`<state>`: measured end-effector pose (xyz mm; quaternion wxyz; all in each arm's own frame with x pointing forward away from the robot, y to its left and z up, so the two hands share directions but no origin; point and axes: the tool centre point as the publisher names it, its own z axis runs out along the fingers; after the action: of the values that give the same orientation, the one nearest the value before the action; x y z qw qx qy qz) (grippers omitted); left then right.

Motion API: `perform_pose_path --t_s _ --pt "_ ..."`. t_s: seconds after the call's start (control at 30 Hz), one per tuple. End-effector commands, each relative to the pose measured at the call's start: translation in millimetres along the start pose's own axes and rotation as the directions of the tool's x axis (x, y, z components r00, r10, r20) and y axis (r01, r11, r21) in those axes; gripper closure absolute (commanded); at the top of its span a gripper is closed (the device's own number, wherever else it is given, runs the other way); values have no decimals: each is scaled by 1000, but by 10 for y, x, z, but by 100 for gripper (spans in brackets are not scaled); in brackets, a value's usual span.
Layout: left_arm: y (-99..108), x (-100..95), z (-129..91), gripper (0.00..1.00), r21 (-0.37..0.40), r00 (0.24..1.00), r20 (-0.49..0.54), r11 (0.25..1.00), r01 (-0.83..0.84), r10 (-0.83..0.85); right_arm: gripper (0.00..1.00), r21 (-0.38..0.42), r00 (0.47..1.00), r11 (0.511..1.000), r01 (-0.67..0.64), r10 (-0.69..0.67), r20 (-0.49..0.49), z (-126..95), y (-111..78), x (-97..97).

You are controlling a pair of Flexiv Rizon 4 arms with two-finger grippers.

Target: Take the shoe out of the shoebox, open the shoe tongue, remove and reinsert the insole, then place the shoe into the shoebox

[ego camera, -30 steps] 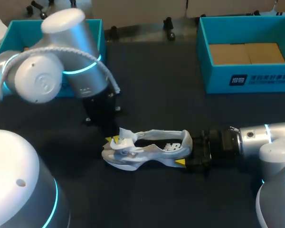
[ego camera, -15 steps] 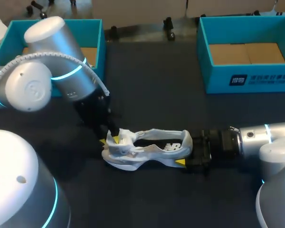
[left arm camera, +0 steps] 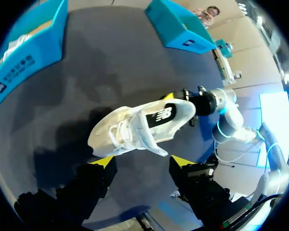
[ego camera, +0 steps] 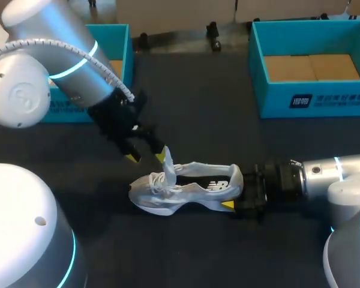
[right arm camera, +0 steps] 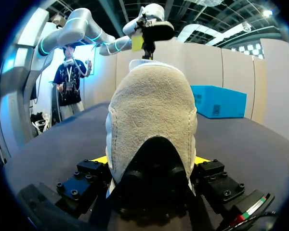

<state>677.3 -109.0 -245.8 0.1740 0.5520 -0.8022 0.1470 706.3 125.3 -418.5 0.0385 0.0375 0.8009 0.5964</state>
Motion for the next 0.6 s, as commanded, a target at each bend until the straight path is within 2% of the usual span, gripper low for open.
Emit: perform_pose_path --t_s 0.03,0.07,0.1,0.13,0.17,0.23,0.37,0.6 --pt "-15 242 -88 29 -28 995 43 996 -90 91 100 5 1000 1000 -1 1 1 7 15 4" --pt "-13 294 -94 34 -54 990 49 990 -131 134 100 5 1000 1000 -1 1 1 7 15 4" --pt "-8 346 -105 47 -69 984 47 983 -169 173 100 5 1000 1000 -1 1 1 7 15 4" --pt "-3 392 -110 55 -94 976 49 974 -207 212 100 5 1000 1000 -1 1 1 7 15 4" --pt "5 436 -114 68 -112 967 52 964 -243 250 100 5 1000 1000 -1 1 1 7 15 4" --pt "6 531 -125 100 -152 947 46 939 -307 317 100 5 1000 1000 -1 1 1 7 15 4" --pt "29 683 -172 100 -241 888 35 866 -438 459 100 5 1000 1000 -1 1 1 7 15 4" --pt "46 886 -145 100 -418 740 53 688 -593 671 100 5 1000 1000 -1 1 1 7 15 4"
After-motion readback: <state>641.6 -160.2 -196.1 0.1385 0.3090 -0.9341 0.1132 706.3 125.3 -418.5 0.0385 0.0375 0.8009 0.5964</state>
